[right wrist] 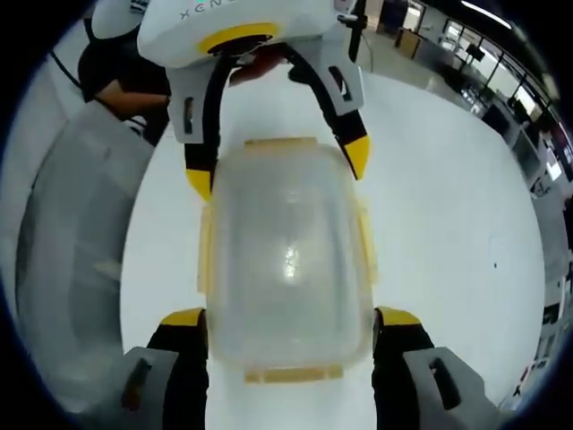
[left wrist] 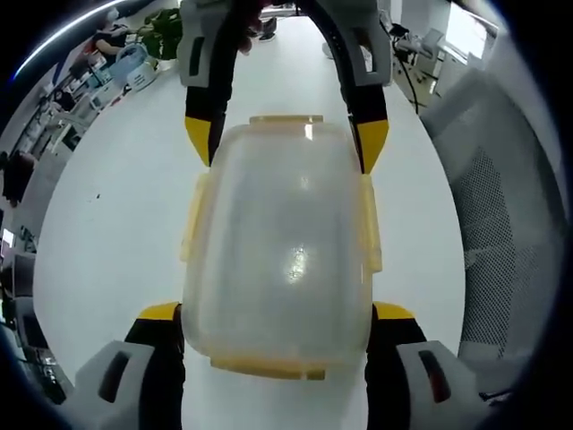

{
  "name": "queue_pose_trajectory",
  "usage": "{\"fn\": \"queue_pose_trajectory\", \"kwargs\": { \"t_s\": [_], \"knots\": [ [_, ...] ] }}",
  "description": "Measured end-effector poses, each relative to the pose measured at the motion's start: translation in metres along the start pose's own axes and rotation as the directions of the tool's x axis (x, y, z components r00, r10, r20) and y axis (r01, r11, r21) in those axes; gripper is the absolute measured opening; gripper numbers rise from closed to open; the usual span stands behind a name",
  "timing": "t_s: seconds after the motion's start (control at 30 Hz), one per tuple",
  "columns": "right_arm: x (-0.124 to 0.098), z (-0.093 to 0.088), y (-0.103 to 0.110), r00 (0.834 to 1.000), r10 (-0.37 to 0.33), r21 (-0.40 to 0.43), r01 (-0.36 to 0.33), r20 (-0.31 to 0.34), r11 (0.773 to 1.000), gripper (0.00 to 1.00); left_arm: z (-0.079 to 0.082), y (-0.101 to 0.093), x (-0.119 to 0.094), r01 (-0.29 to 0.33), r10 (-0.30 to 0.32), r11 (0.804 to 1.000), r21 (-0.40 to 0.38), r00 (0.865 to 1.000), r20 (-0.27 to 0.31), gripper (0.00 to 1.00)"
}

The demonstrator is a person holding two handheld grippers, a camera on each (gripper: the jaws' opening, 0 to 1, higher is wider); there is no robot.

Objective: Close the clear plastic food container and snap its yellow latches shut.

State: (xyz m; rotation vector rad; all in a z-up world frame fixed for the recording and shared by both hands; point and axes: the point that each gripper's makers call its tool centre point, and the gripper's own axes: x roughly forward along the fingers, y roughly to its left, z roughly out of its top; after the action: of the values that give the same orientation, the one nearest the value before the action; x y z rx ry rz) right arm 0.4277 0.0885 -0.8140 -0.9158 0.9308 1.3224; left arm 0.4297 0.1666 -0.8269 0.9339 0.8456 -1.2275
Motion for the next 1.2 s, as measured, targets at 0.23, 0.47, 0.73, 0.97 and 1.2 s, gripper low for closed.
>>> {"fn": "queue_pose_trajectory", "kwargs": {
  "t_s": [0.23, 0.47, 0.73, 0.97, 1.2],
  "knots": [
    [0.0, 0.0, -0.008, 1.0, -0.002, 0.005, 0.002, 0.004, 1.0, 0.75, 0.0, 0.009, 0.001, 0.003, -0.003, 1.0, 0.005, 1.0, -0.002, 0.85],
    [0.0, 0.0, -0.014, 1.0, -0.001, 0.005, 0.001, 0.003, 1.0, 0.76, 0.001, 0.015, 0.002, 0.003, -0.003, 1.0, 0.003, 1.0, -0.001, 0.85],
    [0.001, 0.0, -0.017, 1.0, -0.001, 0.003, 0.001, 0.0, 1.0, 0.76, 0.001, 0.018, 0.003, 0.001, -0.001, 1.0, 0.003, 1.0, -0.006, 0.85],
    [0.001, 0.0, -0.017, 1.0, -0.003, 0.001, 0.003, -0.002, 1.0, 0.76, 0.001, 0.017, 0.003, -0.002, 0.002, 1.0, 0.0, 1.0, -0.009, 0.85],
    [0.001, 0.0, -0.017, 1.0, -0.012, -0.004, 0.012, -0.005, 1.0, 0.77, 0.001, 0.017, 0.002, -0.002, 0.002, 1.0, 0.003, 1.0, -0.01, 0.86]
  ]
}}
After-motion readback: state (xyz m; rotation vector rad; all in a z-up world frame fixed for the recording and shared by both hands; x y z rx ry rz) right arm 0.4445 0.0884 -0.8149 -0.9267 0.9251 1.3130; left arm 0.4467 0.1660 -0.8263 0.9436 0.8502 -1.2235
